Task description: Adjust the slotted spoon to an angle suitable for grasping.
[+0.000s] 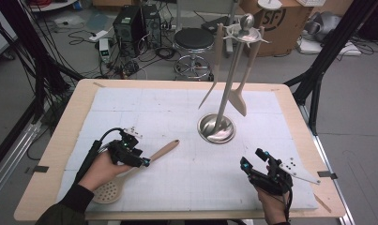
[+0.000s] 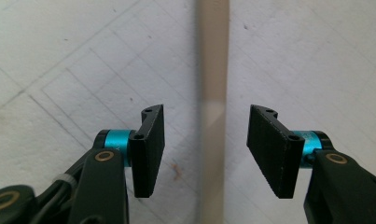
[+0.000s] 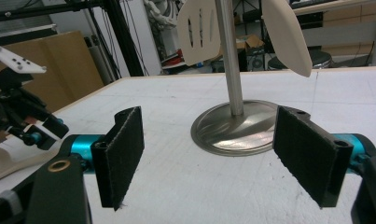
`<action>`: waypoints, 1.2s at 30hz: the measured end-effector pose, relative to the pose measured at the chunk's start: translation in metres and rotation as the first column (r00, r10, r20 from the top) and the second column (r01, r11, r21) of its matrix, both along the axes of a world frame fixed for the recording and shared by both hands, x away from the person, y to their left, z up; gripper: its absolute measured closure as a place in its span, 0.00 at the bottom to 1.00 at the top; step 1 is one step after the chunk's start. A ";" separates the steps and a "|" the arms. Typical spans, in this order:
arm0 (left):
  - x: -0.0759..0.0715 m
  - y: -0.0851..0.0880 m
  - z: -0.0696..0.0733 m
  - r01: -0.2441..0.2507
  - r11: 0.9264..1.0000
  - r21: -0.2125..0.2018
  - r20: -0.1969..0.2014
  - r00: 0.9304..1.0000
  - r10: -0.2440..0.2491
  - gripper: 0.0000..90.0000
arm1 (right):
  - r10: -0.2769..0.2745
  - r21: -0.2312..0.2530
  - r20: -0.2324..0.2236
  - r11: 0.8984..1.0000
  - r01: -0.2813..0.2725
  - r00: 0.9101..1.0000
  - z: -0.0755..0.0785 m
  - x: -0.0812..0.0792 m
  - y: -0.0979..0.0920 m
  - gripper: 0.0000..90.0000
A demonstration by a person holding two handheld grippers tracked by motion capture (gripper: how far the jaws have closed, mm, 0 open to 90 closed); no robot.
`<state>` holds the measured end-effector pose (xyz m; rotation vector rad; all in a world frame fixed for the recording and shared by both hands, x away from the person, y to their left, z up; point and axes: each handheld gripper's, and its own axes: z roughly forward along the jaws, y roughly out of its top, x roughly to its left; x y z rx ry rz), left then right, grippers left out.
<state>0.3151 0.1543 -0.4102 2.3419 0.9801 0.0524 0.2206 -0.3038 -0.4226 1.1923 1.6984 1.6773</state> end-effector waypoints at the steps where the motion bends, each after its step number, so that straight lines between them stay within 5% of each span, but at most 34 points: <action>1: -0.001 0.002 -0.001 0.005 1.000 0.005 -0.006 1.000 -0.005 0.52 | -0.001 0.001 0.001 1.000 0.001 1.000 0.000 0.000 0.000 0.27; 6: -0.008 0.010 -0.007 -0.010 1.000 0.025 -0.020 1.000 0.011 0.53 | 0.002 -0.003 0.001 1.000 -0.002 1.000 0.000 -0.001 0.001 0.27; 19: -0.030 0.011 -0.007 0.044 0.992 0.121 0.006 0.999 -0.045 0.59 | 0.002 -0.004 0.006 1.000 -0.001 1.000 0.001 -0.004 0.003 0.27; 36: -0.029 0.010 -0.015 0.031 0.992 0.118 0.001 0.999 -0.032 0.59 | -0.005 -0.002 0.000 1.000 0.005 1.000 0.001 -0.005 0.001 0.27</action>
